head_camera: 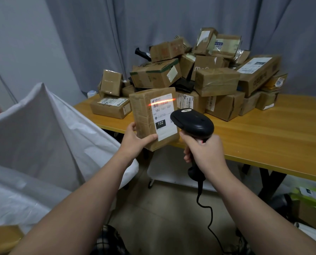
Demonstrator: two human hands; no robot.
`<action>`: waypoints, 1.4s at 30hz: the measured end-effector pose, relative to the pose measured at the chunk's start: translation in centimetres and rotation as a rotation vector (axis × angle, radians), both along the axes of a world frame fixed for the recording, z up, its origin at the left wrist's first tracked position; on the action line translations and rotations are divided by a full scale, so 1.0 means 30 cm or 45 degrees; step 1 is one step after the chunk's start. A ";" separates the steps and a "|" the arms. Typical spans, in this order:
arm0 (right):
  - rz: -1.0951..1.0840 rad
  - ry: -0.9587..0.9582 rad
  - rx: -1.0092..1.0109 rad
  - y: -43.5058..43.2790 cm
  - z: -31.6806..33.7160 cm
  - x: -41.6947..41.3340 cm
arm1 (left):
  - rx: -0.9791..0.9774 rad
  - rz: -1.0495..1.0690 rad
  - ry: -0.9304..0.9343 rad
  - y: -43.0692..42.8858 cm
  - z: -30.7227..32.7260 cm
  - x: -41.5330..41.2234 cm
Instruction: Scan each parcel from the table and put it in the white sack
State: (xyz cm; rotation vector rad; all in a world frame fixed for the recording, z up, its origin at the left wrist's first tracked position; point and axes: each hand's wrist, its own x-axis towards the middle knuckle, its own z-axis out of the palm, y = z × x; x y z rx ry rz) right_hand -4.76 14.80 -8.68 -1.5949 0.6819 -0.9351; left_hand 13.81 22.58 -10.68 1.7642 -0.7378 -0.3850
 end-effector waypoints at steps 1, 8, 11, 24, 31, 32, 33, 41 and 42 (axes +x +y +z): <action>0.002 0.003 0.000 0.002 -0.001 0.001 | 0.002 0.001 -0.004 -0.001 0.000 0.000; 0.001 0.017 0.008 0.005 -0.007 -0.002 | -0.007 0.007 0.008 -0.004 -0.006 -0.001; 0.010 0.026 -0.002 0.008 -0.003 -0.005 | -0.006 0.010 0.007 -0.006 -0.008 0.002; -0.002 -0.019 -0.056 0.033 -0.027 -0.026 | -0.086 0.076 -0.013 -0.007 -0.014 0.015; -0.025 -0.037 -0.100 0.032 -0.046 -0.026 | -0.098 0.082 0.018 -0.006 -0.011 0.024; -0.021 -0.039 -0.096 0.033 -0.047 -0.027 | -0.100 0.085 0.030 -0.006 -0.012 0.026; -0.015 -0.039 -0.092 0.032 -0.049 -0.027 | -0.102 0.087 0.039 -0.007 -0.013 0.027; 0.033 -0.045 -0.037 0.030 -0.049 -0.015 | -0.111 0.079 0.020 0.002 -0.013 0.018; 0.038 -0.043 -0.046 0.031 -0.047 -0.011 | -0.114 0.077 0.014 0.006 -0.013 0.015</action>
